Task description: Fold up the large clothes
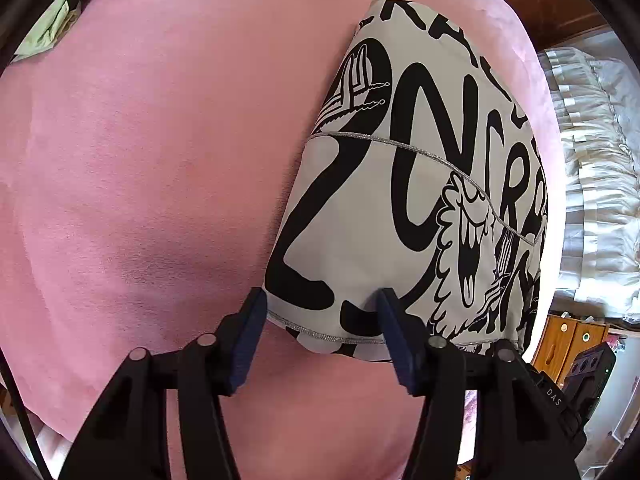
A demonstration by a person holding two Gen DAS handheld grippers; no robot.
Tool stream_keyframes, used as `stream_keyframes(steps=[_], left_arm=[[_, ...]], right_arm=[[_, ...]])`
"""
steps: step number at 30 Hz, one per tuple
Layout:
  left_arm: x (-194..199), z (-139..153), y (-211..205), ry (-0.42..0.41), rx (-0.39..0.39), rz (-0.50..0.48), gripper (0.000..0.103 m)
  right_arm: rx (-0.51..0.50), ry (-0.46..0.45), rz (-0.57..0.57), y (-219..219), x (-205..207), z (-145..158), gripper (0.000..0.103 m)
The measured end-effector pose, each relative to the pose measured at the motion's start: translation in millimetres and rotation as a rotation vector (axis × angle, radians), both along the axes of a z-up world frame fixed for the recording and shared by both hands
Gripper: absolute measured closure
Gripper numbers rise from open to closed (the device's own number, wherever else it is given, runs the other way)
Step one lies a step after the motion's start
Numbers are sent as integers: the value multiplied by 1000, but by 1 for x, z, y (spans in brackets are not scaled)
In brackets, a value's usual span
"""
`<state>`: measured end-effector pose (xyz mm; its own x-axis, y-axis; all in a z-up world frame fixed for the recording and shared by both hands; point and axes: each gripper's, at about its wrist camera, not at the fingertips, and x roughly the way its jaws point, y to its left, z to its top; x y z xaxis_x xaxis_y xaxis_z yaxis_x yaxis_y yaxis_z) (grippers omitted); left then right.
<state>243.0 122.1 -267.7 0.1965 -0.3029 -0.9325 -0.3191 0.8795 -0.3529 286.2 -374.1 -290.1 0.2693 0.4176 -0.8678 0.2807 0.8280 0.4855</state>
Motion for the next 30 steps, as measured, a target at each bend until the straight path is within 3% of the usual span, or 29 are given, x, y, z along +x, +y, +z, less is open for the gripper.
stream_keyframes(steps=[3, 7, 11, 14, 18, 20, 24, 27, 30], left_arm=[[2, -2, -4, -2, 34, -2, 53], [6, -4, -22, -27, 156, -56, 53], [8, -9, -25, -47, 194, -87, 53], [13, -2, -35, -57, 230, -112, 53], [17, 25, -39, -87, 363, -151, 59], [19, 40, -41, -123, 346, -194, 62], [25, 61, -53, -157, 312, -241, 65], [28, 70, -59, -190, 264, -260, 65], [44, 67, -78, -199, 231, -281, 65]], right_arm=[[9, 12, -26, -5, -4, -9, 88], [-10, 17, -25, -4, -2, -20, 88], [-30, 16, -18, -1, -1, -25, 87], [-56, 12, -4, 6, 1, -20, 85], [-65, 17, -10, 2, -5, -5, 82], [-134, 12, 17, 1, -8, 10, 82], [-371, -90, 76, 10, -6, 52, 82], [-343, -218, 142, 19, 2, 75, 84], [-239, -334, 243, 43, 17, 85, 99]])
